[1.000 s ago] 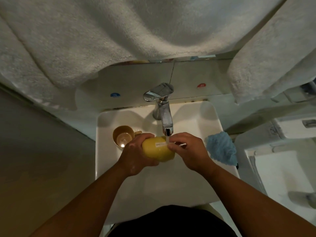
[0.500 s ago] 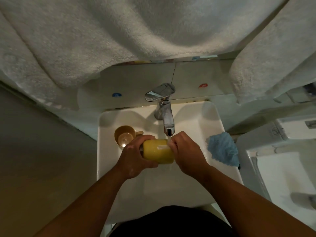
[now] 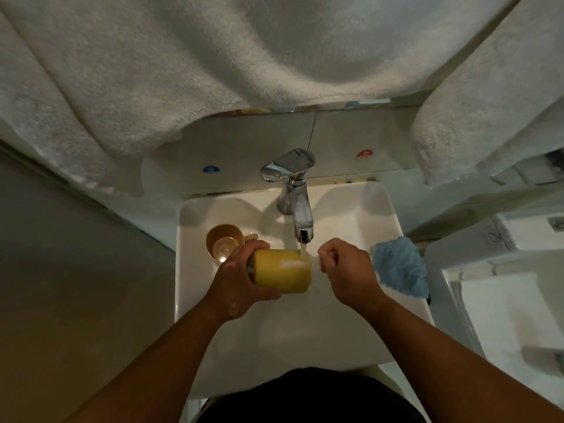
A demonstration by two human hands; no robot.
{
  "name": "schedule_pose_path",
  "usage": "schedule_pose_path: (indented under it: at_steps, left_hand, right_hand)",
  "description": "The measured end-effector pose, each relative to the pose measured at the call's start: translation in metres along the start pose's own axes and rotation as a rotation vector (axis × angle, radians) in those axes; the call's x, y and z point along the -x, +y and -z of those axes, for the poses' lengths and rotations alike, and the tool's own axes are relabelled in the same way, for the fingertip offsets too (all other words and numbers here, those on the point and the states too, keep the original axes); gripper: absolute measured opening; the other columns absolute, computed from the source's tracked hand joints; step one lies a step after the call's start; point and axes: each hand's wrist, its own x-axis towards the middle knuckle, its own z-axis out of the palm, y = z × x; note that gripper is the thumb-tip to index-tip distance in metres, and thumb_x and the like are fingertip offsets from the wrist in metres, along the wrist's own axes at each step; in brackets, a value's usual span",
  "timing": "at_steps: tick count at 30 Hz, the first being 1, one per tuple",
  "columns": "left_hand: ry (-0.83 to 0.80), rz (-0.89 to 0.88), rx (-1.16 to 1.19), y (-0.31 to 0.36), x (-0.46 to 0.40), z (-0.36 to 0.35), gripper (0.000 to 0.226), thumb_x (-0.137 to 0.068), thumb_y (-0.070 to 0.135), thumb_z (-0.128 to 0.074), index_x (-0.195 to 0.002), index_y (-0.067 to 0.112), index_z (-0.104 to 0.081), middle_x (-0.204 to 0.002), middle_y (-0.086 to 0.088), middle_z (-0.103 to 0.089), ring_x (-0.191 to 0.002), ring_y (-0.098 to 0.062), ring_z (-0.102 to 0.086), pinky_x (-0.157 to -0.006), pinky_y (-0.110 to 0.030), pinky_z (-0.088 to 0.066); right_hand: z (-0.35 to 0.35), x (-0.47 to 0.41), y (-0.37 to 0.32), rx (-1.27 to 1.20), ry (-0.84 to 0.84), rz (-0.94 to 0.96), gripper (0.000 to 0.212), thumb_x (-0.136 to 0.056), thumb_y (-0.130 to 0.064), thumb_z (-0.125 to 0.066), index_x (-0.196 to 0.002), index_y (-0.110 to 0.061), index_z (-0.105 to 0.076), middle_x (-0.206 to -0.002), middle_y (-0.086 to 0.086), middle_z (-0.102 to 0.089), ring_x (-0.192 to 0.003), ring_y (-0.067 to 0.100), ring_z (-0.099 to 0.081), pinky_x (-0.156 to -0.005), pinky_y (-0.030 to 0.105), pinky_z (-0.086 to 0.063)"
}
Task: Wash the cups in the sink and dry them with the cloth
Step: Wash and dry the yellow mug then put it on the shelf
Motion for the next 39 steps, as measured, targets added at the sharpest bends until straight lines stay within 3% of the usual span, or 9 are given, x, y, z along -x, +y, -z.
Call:
schedule_pose_path:
  at_steps: [3,7,12,17,20,24,28,33,39]
  left_hand:
    - [0.013,-0.027,-0.013,0.000,0.001,-0.001,0.094,-0.052,0.021,-0.100,-0.129,0.038,-0.050,-0.131,0.019,-0.043,-0.117,-0.014,-0.049,-0.086,-0.023,-0.048]
    - [0.030,-0.059,-0.025,0.003,0.002,-0.012,0.091,-0.053,0.025,-0.100,-0.131,0.032,-0.052,-0.127,0.017,-0.047,-0.112,-0.012,-0.052,-0.081,-0.016,-0.046]
    - [0.033,-0.035,0.040,0.003,0.003,-0.023,0.088,-0.060,0.056,-0.088,-0.137,0.038,-0.049,-0.134,0.009,-0.049,-0.117,-0.011,-0.054,-0.088,-0.035,-0.057]
    - [0.052,-0.027,0.058,0.006,0.001,-0.024,0.086,-0.063,0.039,-0.095,-0.138,0.036,-0.051,-0.134,0.010,-0.053,-0.116,-0.010,-0.055,-0.089,-0.023,-0.052]
    - [0.078,-0.026,0.060,0.009,-0.001,-0.026,0.090,-0.060,0.037,-0.097,-0.139,0.028,-0.055,-0.130,0.009,-0.058,-0.113,-0.008,-0.055,-0.090,-0.018,-0.048]
    - [0.054,-0.005,0.061,0.013,-0.002,-0.023,0.082,-0.070,0.043,-0.090,-0.141,0.027,-0.053,-0.131,0.011,-0.055,-0.115,-0.008,-0.053,-0.091,-0.021,-0.048]
    - [0.040,0.041,0.088,0.014,-0.006,-0.026,0.074,-0.076,0.051,-0.082,-0.141,0.031,-0.053,-0.134,0.009,-0.056,-0.119,-0.004,-0.049,-0.090,-0.010,-0.039]
    - [0.099,0.090,0.120,0.010,-0.005,-0.034,0.085,-0.065,0.060,-0.084,-0.139,0.030,-0.055,-0.129,0.008,-0.058,-0.112,-0.013,-0.058,-0.089,-0.032,-0.055]
    - [-0.067,0.392,0.592,0.024,-0.007,-0.038,0.039,-0.092,0.049,-0.068,-0.129,0.045,-0.059,-0.133,-0.003,-0.055,-0.111,-0.028,-0.063,-0.074,-0.047,-0.064]
  right_hand:
    - [-0.008,0.001,-0.001,-0.101,-0.054,-0.030,0.014,-0.096,-0.029,-0.061,-0.100,-0.022,-0.073,-0.094,-0.010,-0.067,-0.088,0.011,-0.062,-0.082,0.035,-0.055]
    - [-0.016,0.005,-0.015,-0.345,-0.288,-0.218,0.064,-0.078,-0.065,-0.071,-0.127,-0.028,-0.056,-0.113,-0.006,-0.060,-0.100,0.018,-0.062,-0.081,0.039,-0.060]
    - [-0.010,0.003,-0.021,-0.588,-0.178,-0.156,0.010,-0.093,-0.032,-0.069,-0.098,-0.023,-0.072,-0.093,0.001,-0.070,-0.086,0.013,-0.065,-0.074,0.030,-0.055]
    - [-0.014,0.003,-0.017,-0.540,-0.177,-0.068,0.013,-0.092,-0.034,-0.069,-0.101,-0.025,-0.071,-0.091,-0.003,-0.069,-0.087,0.017,-0.065,-0.073,0.030,-0.053]
    - [-0.021,0.006,-0.022,-0.579,-0.191,-0.089,0.049,-0.071,-0.044,-0.085,-0.113,-0.030,-0.064,-0.100,-0.007,-0.067,-0.092,0.014,-0.066,-0.075,0.030,-0.057]
    - [-0.014,0.003,-0.018,-0.587,-0.139,-0.030,0.012,-0.093,-0.031,-0.070,-0.102,-0.039,-0.069,-0.090,-0.014,-0.070,-0.086,0.007,-0.065,-0.075,0.030,-0.054]
    - [-0.013,0.005,-0.018,-0.570,-0.099,-0.018,0.018,-0.102,-0.027,-0.056,-0.114,-0.033,-0.068,-0.098,-0.008,-0.070,-0.091,0.009,-0.065,-0.077,0.022,-0.054]
    - [-0.010,-0.001,-0.018,-0.624,-0.143,-0.120,0.042,-0.088,-0.033,-0.076,-0.126,-0.028,-0.059,-0.110,-0.010,-0.066,-0.096,0.010,-0.066,-0.070,0.017,-0.054]
    - [-0.014,0.002,-0.016,-0.683,-0.059,-0.160,0.028,-0.102,-0.028,-0.054,-0.128,-0.022,-0.064,-0.115,-0.004,-0.067,-0.104,0.013,-0.064,-0.080,0.021,-0.050]
